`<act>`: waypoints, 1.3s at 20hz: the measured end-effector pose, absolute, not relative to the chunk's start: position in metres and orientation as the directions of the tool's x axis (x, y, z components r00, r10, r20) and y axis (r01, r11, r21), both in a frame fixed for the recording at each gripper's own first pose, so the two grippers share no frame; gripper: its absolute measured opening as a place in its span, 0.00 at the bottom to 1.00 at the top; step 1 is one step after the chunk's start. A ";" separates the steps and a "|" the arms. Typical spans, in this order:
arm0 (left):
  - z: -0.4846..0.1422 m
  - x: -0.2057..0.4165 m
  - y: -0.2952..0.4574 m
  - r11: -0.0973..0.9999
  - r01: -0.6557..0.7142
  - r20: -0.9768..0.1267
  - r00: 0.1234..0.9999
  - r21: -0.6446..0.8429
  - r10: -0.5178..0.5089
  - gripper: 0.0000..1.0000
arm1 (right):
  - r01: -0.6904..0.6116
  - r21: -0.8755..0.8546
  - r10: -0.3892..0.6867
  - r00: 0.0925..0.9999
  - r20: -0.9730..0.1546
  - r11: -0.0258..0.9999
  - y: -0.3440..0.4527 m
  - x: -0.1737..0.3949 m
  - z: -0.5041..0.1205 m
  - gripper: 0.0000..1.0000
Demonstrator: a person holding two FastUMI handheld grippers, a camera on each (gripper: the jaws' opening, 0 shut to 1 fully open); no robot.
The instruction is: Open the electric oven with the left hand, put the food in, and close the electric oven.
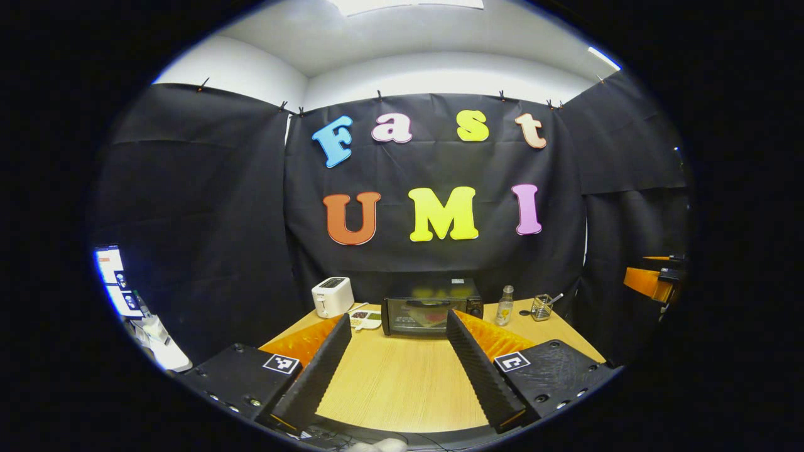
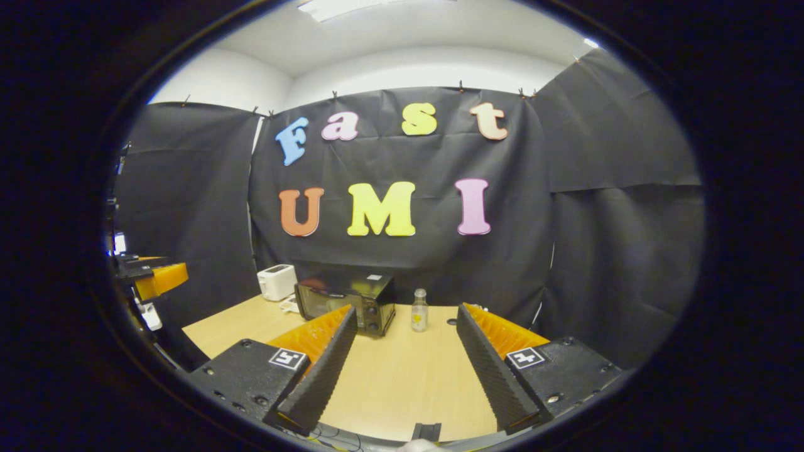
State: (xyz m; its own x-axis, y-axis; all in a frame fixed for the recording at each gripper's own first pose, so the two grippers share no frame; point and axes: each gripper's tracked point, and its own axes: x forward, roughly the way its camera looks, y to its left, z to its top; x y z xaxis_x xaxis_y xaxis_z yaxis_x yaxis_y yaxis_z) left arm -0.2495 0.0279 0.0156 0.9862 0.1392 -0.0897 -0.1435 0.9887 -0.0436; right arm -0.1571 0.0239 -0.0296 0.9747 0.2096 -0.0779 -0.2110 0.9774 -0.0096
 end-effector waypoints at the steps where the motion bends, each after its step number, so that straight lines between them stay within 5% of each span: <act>1: 0.018 -0.250 0.033 0.988 -0.146 -0.086 0.986 -0.046 0.142 0.96 | -0.220 -0.008 0.219 0.973 -0.074 0.975 0.032 -0.159 -0.025 1.00; 26: 0.032 -0.266 0.071 0.994 -0.091 -0.057 0.995 -0.061 0.087 0.96 | -0.138 0.005 0.138 0.989 -0.042 0.990 0.074 -0.186 -0.002 1.00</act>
State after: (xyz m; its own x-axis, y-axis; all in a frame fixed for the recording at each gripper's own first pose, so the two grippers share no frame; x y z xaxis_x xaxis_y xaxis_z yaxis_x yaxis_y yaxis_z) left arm -0.2661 0.0706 0.0325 0.9946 0.0871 -0.0568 -0.0905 0.9940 -0.0606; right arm -0.1864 0.0737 -0.0017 0.9895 0.1384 -0.0425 -0.1383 0.9904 0.0052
